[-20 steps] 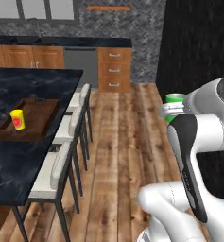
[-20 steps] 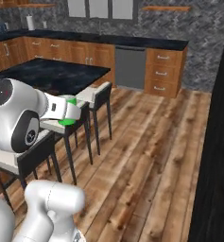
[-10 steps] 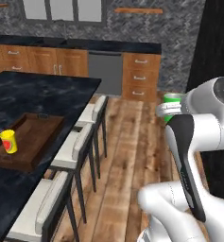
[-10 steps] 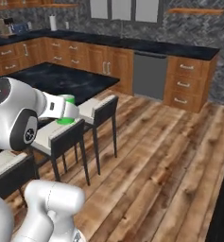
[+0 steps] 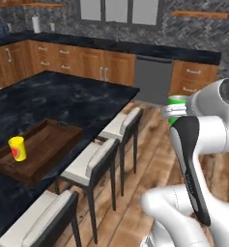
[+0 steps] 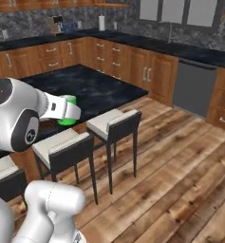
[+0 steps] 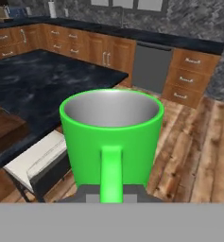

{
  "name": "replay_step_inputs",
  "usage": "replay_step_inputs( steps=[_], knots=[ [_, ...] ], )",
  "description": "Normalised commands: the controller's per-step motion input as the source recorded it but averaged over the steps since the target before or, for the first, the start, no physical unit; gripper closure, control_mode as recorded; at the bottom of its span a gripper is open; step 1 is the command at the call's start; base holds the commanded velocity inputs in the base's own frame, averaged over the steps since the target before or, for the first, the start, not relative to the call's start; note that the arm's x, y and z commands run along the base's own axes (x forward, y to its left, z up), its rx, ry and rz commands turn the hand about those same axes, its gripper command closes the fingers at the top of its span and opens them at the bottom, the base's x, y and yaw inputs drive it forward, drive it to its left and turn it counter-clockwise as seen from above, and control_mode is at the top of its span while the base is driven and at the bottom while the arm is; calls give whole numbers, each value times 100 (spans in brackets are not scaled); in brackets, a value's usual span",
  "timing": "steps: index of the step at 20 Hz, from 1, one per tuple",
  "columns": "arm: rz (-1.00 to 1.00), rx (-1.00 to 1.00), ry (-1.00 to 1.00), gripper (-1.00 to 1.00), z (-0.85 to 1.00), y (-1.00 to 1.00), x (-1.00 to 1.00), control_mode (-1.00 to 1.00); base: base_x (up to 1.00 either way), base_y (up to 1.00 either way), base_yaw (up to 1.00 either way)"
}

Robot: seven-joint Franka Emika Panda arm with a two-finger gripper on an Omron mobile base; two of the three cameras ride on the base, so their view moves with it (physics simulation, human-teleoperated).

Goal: There is a tray on the dining counter. Grab the cup, mug, and pitcher and place them on the tray. The pitcher may be placed next to the tray if it cannot fit the tray.

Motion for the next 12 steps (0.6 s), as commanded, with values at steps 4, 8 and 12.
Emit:
replay_step_inputs(
  steps=[4,8,12],
  knots=[
    [0,0,0,100,0,0,0,100,50,-26,53],
    [0,0,0,100,0,0,0,100,42,-33,52],
    [0,0,0,100,0,0,0,100,46,-29,51]
  ],
)
